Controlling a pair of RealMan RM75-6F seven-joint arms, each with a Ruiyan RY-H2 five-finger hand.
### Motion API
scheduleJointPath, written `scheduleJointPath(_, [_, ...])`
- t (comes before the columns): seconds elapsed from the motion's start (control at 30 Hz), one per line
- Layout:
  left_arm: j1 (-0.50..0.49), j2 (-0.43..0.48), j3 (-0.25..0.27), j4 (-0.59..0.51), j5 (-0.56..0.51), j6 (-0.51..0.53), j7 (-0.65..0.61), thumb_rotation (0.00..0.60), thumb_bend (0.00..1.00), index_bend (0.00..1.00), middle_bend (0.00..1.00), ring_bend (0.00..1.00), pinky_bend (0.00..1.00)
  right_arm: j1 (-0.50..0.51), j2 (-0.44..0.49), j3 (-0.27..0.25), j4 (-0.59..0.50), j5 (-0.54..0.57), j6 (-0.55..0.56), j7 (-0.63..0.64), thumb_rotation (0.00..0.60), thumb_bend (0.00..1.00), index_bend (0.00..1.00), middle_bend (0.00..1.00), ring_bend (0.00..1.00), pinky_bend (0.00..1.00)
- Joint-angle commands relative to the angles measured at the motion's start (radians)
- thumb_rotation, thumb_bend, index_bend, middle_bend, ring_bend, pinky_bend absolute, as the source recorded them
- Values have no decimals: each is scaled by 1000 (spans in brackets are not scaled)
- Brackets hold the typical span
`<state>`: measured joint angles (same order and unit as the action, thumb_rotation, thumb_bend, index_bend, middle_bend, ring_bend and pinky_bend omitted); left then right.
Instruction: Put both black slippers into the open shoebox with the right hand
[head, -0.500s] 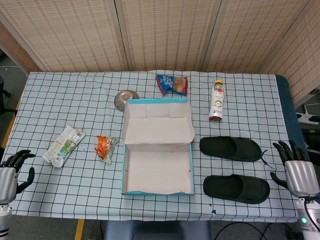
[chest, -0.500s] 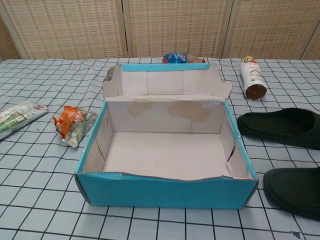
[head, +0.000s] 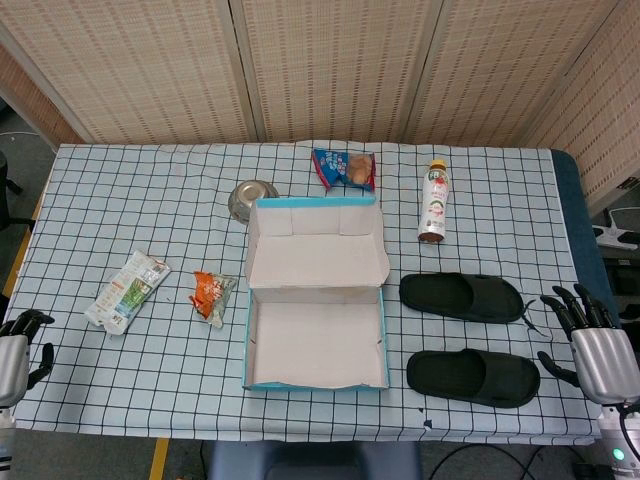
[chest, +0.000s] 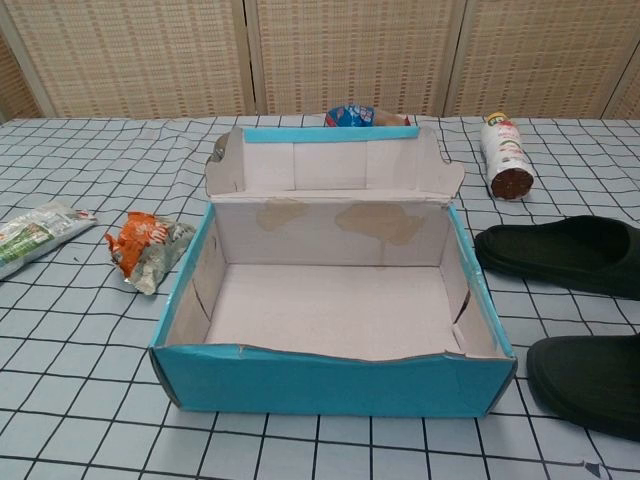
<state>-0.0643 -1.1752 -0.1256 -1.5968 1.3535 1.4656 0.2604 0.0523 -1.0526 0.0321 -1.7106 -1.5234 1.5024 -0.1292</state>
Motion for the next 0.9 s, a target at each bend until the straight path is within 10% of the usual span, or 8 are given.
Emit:
scheduleJointPath(0.03, [-2,7,0,-4,-17,-12,-11,600,501,336,247,327,530,-7,38,-28,-2,-28,-22,56,600,127,172,92,0,149])
scheduleJointPath(0.4, [0,18,12,-30,8,16,-16,600,501,336,252,327,530,72,189,-127,-111,-18,-305,222,600,76,54,92,0,151])
scheduleJointPath(0.9, [1,31,10,-35,-7,24,-41,600,501,336,252,327,529,194,63,-118,-50,107,-565,115,600,14,0,89,0,132])
